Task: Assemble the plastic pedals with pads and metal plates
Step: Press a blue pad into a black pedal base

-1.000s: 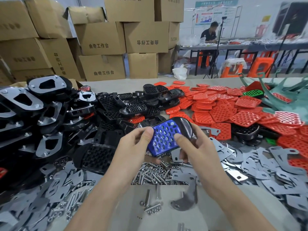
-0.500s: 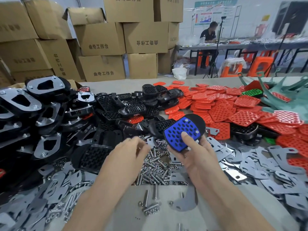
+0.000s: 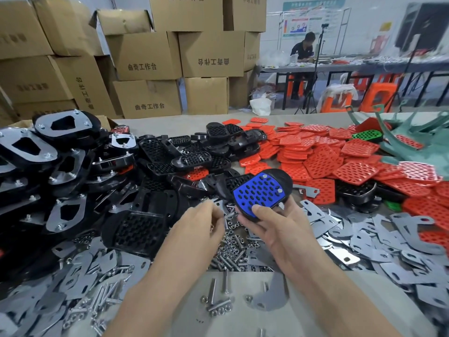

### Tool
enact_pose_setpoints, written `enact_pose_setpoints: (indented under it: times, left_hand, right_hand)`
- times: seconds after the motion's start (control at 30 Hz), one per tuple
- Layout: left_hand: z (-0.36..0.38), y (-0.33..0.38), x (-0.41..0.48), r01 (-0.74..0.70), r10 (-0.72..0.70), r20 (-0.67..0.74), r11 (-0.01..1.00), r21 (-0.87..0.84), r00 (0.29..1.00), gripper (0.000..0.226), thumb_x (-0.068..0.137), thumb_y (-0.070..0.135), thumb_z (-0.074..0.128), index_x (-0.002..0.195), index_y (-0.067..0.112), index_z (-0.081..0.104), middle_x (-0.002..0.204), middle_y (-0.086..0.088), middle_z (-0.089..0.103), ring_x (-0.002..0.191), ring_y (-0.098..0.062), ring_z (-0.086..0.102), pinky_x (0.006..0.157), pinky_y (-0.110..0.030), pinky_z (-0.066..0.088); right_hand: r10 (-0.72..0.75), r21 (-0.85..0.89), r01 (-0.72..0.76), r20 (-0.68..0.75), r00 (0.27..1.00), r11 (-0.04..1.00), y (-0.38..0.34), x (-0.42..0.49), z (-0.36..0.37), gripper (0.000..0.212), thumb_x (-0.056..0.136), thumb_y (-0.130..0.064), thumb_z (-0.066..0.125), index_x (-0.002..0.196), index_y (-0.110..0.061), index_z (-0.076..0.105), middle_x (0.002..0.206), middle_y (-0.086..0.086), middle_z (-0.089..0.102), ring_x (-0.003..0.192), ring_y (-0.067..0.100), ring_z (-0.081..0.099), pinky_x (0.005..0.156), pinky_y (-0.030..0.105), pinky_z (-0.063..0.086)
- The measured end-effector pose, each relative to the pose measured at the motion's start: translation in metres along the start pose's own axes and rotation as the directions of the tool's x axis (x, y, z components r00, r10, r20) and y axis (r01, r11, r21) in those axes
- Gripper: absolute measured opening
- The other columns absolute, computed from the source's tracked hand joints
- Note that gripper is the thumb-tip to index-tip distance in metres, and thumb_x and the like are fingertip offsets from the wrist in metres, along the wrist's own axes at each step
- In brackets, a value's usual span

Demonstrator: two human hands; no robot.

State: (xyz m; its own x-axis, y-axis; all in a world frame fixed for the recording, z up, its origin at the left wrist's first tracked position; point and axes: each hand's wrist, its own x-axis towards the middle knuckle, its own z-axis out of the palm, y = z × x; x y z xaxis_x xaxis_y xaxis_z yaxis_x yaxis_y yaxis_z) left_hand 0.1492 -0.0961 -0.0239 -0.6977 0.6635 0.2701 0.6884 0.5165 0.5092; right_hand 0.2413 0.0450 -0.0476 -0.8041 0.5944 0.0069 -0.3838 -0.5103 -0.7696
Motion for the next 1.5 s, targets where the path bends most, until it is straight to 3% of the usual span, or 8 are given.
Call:
enact_pose_setpoints:
  times: [0.1, 0.27, 0.57, 0.9, 1.0, 1.1, 1.33, 1.5]
  left_hand:
    - [0.001, 0.007, 0.002, 0.016, -0.059, -0.132, 0.952, -0.304, 0.989, 0.013, 0.093, 0.019, 0.064, 0.086, 0.028, 0.06, 0.076, 0.012, 0.063, 0.07, 0.0, 0.058, 0.064, -0.012, 0.045]
    - [0.0, 0.011, 0.004, -0.082, -0.018, -0.232, 0.906, -0.416, 0.973, 0.01, 0.092, 0.014, 0.068, 0.091, 0.024, 0.069, 0.081, 0.018, 0.067, 0.078, -0.002, 0.064, 0.07, -0.012, 0.048]
    - [0.001, 0.011, 0.0, -0.197, 0.178, -0.209, 0.978, -0.07, 0.962, 0.007, 0.092, 0.016, 0.067, 0.098, 0.017, 0.069, 0.09, 0.016, 0.06, 0.082, -0.003, 0.055, 0.078, -0.021, 0.047]
    - [0.007, 0.008, 0.003, 0.028, -0.085, -0.11, 0.897, -0.44, 0.99, 0.012, 0.09, 0.023, 0.074, 0.095, 0.032, 0.067, 0.09, 0.017, 0.067, 0.082, 0.005, 0.062, 0.07, -0.007, 0.042]
    - [0.004, 0.003, 0.009, 0.185, -0.218, 0.012, 0.799, -0.572, 0.976, 0.043, 0.083, 0.032, 0.078, 0.119, 0.036, 0.055, 0.108, 0.014, 0.058, 0.09, 0.0, 0.061, 0.076, -0.016, 0.048]
    - [0.001, 0.004, 0.007, 0.21, -0.125, 0.176, 0.733, -0.647, 0.977, 0.024, 0.09, 0.027, 0.072, 0.113, 0.028, 0.066, 0.1, 0.009, 0.073, 0.081, -0.004, 0.067, 0.071, -0.022, 0.054]
    - [0.005, 0.009, 0.0, -0.169, 0.075, -0.301, 0.94, -0.297, 0.951, 0.034, 0.085, -0.001, 0.072, 0.101, 0.027, 0.061, 0.1, 0.019, 0.062, 0.094, 0.003, 0.061, 0.079, -0.011, 0.046]
    - [0.008, 0.004, -0.002, -0.315, 0.248, -0.369, 0.939, -0.135, 0.896, 0.049, 0.082, -0.014, 0.067, 0.106, 0.026, 0.052, 0.11, 0.012, 0.052, 0.101, 0.005, 0.055, 0.085, -0.011, 0.045]
  right_hand:
    - [-0.061, -0.069, 0.06, -0.016, 0.998, 0.996, 0.002, 0.001, -0.001, 0.044, 0.091, 0.017, 0.059, 0.126, -0.01, 0.055, 0.113, 0.024, 0.072, 0.103, 0.038, 0.074, 0.079, 0.039, 0.063]
    - [-0.149, -0.264, 0.153, 0.036, 0.988, 0.952, 0.005, -0.001, 0.003, 0.055, 0.091, 0.011, 0.063, 0.127, -0.03, 0.058, 0.112, 0.015, 0.076, 0.104, 0.034, 0.075, 0.088, 0.048, 0.062]
    - [-0.211, -0.541, 0.236, 0.109, 0.971, 0.807, 0.003, -0.012, 0.014, 0.094, 0.097, 0.008, 0.058, 0.16, -0.045, 0.013, 0.108, 0.001, 0.077, 0.098, 0.039, 0.071, 0.092, 0.066, 0.053]
    - [-0.204, -0.55, 0.23, 0.11, 0.973, 0.803, 0.002, -0.017, 0.017, 0.091, 0.101, 0.003, 0.056, 0.158, -0.05, 0.008, 0.107, -0.006, 0.078, 0.092, 0.021, 0.076, 0.087, 0.035, 0.062]
    - [-0.16, -0.502, 0.195, 0.114, 0.981, 0.843, 0.001, -0.015, 0.014, 0.08, 0.102, 0.001, 0.057, 0.154, -0.049, 0.024, 0.108, -0.001, 0.078, 0.099, 0.02, 0.076, 0.082, 0.03, 0.062]
    - [-0.094, -0.401, 0.122, 0.09, 0.992, 0.908, 0.003, -0.013, 0.016, 0.066, 0.101, 0.009, 0.051, 0.148, -0.035, 0.04, 0.108, 0.012, 0.077, 0.101, 0.028, 0.073, 0.091, 0.043, 0.057]
    - [0.084, 0.079, -0.094, 0.12, 0.989, 0.992, -0.001, -0.011, 0.02, 0.047, 0.089, 0.023, 0.039, 0.119, -0.004, 0.061, 0.117, 0.022, 0.071, 0.111, 0.037, 0.068, 0.091, 0.044, 0.061]
    - [0.188, 0.257, -0.285, 0.345, 0.92, 0.924, -0.007, -0.015, 0.01, 0.054, 0.077, 0.002, 0.044, 0.128, 0.017, 0.052, 0.139, 0.035, 0.056, 0.13, 0.045, 0.057, 0.114, 0.053, 0.044]
